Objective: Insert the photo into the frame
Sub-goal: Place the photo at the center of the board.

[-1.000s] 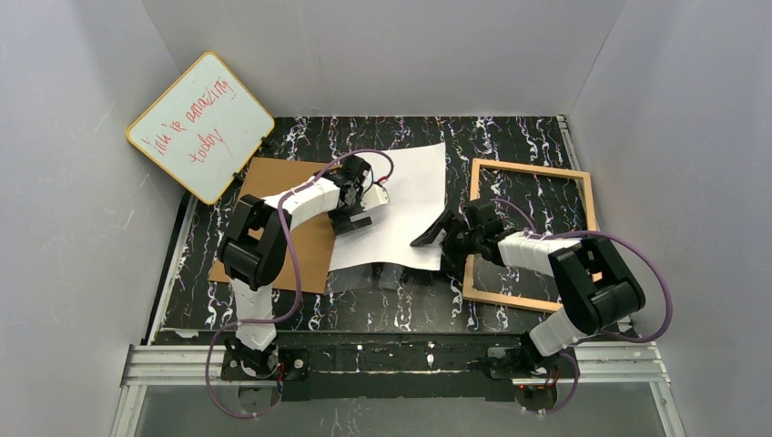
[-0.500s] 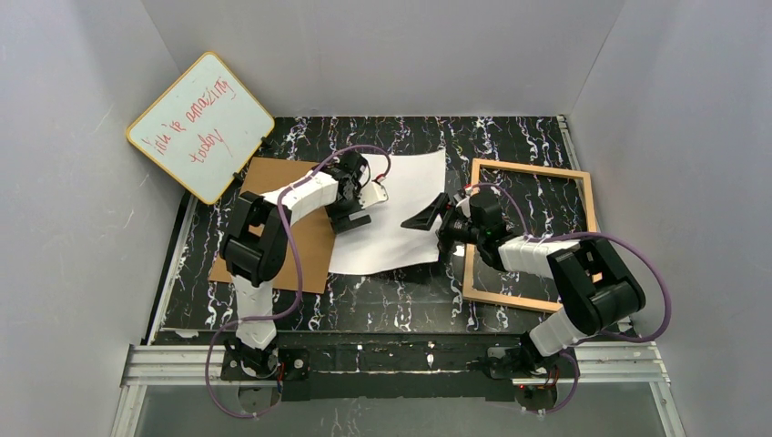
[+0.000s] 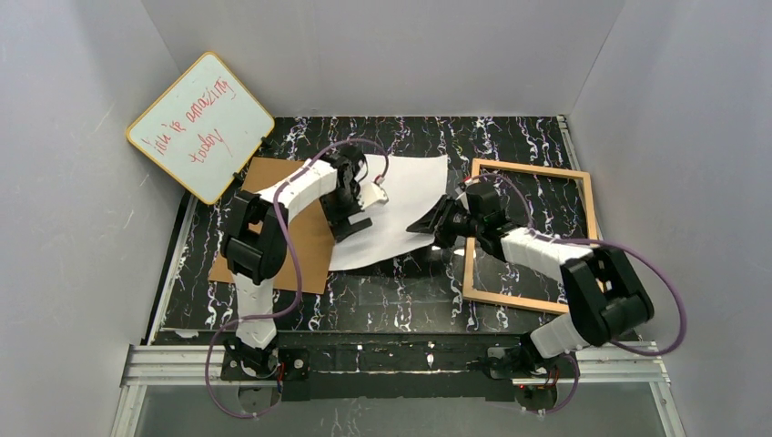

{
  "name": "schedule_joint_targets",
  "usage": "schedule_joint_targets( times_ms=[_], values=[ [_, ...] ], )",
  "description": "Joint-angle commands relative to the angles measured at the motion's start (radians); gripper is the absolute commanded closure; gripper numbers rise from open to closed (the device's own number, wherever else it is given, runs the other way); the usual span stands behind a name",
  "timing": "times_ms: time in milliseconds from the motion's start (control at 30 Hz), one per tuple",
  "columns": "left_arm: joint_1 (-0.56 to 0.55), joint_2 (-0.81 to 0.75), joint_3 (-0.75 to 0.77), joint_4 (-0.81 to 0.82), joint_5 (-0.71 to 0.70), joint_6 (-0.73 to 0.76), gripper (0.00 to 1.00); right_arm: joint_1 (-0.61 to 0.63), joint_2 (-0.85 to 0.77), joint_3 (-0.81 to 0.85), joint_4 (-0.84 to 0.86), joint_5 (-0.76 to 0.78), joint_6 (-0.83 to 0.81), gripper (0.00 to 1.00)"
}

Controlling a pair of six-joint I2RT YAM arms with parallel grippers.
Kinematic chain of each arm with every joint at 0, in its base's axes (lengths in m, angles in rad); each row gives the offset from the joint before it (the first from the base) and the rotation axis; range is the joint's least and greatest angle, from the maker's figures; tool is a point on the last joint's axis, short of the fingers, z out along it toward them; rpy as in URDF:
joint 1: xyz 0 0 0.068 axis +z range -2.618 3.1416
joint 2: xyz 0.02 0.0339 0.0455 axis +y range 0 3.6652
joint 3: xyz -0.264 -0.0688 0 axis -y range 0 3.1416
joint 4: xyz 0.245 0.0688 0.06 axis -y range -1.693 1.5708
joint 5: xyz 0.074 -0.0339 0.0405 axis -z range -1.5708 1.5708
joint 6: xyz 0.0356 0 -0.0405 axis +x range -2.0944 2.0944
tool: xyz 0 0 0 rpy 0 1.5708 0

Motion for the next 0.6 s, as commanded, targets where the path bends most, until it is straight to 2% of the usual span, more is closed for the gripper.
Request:
schedule_joint_targets(
  times_ms=[0, 67, 100, 133, 267, 367, 467, 567],
  values=[
    [0.038, -0.035, 0.207, -0.159, 0.058, -0.035, 0.04, 0.004, -0.146, 0.071, -0.197, 0.114, -0.123, 0.63],
    [0.046, -0.034, 0.315, -0.192, 0.047, -0.055, 0.02, 0.007, -0.169, 0.091, -0.236, 0.130, -0.143, 0.86],
    [0.051, -0.035, 0.366, -0.205, 0.037, -0.066, 0.02, 0.014, -0.172, 0.106, -0.256, 0.134, -0.153, 0.95],
    [0.057, -0.035, 0.425, -0.219, 0.029, -0.074, 0.02, 0.020, -0.172, 0.124, -0.272, 0.137, -0.163, 0.99],
    [0.088, -0.045, 0.636, -0.224, -0.056, -0.120, 0.02, 0.076, -0.159, 0.245, -0.347, 0.155, -0.210, 0.99],
    [0.115, -0.074, 0.703, -0.140, -0.166, -0.155, 0.02, 0.148, -0.114, 0.371, -0.362, 0.166, -0.242, 0.99],
    [0.152, -0.150, 0.651, 0.022, -0.292, -0.194, 0.02, 0.232, -0.032, 0.568, -0.389, 0.162, -0.271, 0.99],
    [0.203, -0.261, 0.516, 0.228, -0.379, -0.236, 0.02, 0.338, 0.028, 0.731, -0.421, 0.193, -0.315, 0.99]
  ],
)
